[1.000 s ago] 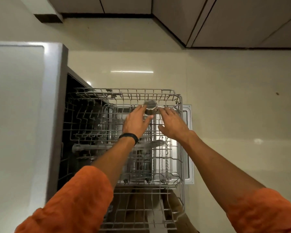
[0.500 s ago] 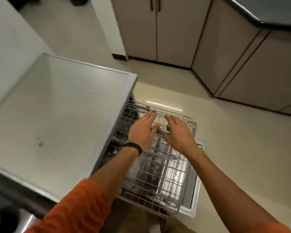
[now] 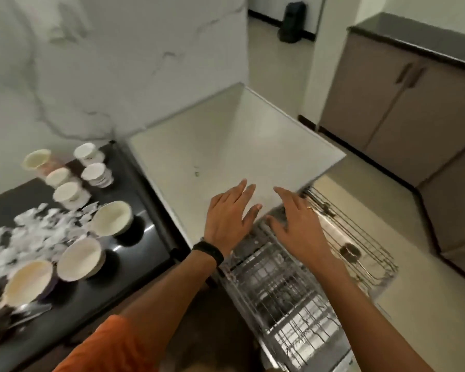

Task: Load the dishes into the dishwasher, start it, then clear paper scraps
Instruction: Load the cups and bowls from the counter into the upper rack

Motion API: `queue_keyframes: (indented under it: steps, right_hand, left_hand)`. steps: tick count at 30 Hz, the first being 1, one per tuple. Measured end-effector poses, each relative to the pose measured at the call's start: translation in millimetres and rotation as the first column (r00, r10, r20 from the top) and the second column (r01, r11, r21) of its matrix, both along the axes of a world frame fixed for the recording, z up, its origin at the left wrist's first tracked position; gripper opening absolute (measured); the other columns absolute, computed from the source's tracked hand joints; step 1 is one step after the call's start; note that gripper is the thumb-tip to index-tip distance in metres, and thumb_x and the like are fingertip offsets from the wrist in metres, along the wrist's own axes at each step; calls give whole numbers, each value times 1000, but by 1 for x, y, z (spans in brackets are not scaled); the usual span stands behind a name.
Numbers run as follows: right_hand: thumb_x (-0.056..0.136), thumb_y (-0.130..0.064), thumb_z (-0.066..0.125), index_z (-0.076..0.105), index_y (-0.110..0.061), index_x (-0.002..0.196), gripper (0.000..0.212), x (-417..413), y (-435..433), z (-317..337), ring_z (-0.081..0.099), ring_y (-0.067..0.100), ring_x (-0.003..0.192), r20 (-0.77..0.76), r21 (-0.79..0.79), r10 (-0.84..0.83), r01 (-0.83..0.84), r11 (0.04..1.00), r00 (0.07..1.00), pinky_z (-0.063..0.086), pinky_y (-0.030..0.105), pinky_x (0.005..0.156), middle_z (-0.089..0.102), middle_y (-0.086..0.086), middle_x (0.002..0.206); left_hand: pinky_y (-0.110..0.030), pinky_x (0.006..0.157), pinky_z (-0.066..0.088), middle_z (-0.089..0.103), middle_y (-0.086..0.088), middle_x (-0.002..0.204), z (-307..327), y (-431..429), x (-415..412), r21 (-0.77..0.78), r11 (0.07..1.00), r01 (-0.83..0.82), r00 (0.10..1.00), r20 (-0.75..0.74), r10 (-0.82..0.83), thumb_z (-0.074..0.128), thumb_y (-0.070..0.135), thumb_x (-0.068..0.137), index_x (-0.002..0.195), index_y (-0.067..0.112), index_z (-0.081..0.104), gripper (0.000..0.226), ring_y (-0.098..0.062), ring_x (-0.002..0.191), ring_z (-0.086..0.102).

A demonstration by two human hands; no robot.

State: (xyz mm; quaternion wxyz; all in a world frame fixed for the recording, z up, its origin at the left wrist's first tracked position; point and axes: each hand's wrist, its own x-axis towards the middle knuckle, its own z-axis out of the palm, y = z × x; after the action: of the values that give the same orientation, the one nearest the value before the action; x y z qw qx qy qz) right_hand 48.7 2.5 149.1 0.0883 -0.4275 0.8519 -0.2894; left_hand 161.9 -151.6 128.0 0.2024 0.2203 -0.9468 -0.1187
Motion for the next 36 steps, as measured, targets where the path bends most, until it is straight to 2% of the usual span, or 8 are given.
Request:
queue_keyframes:
  steps: [4,11,19,22,26,31,36]
  right_hand:
    - [97,-40,63,38,-25,153,63,59,-60,7,47,28,137,0,-47,164,-164,985,986,46,50,106,48,4,152]
    - [98,-45,61,36,-28,154,65,195,-157,16,43,24,140,-27,-1,446,-446,895,895,42,47,113,45,0,155]
    - [94,-43,69,39,-24,153,69,340,-229,16,43,22,142,-31,19,635,-634,773,772,41,40,113,46,0,155]
    - [94,-45,68,37,-25,154,70,388,-248,13,43,21,142,-19,50,690,-689,723,723,40,40,112,45,-2,156]
    - [94,-46,67,38,-24,152,68,433,-265,3,47,22,137,-25,92,753,-749,656,657,45,41,108,46,0,153]
    - [95,-48,64,35,-25,155,71,457,-273,-7,47,20,137,-26,142,776,-766,627,630,45,40,109,46,0,153]
    - [95,-48,63,34,-27,156,71,456,-273,-12,46,19,137,-32,167,773,-759,629,633,44,38,109,45,-1,153]
  left_hand:
    - [-41,109,40,47,-4,156,8,-42,87,17,981,-192,981,-8,193,45,51,105,149,23,50,52,-22,137,52]
    - [-40,106,43,49,-3,155,11,-88,265,29,883,-469,883,-18,469,45,49,105,148,23,52,50,-19,136,52]
    - [-44,101,48,54,-5,150,2,-115,422,47,746,-664,746,-16,666,42,51,102,144,23,55,52,-23,131,57]
    - [-45,103,48,51,-6,153,-8,-128,474,79,692,-718,694,6,719,48,46,101,147,24,53,51,-24,133,55]
    - [-46,102,47,50,-7,153,-23,-144,521,99,636,-765,644,101,759,55,43,98,148,28,49,52,-27,134,53]
    - [-48,108,43,38,-7,159,-39,-159,540,154,590,-793,606,305,735,56,53,95,151,28,39,64,-30,142,39]
    - [-49,109,43,32,-9,162,-49,-167,539,205,569,-796,605,308,734,61,53,92,151,27,38,68,-31,143,39]
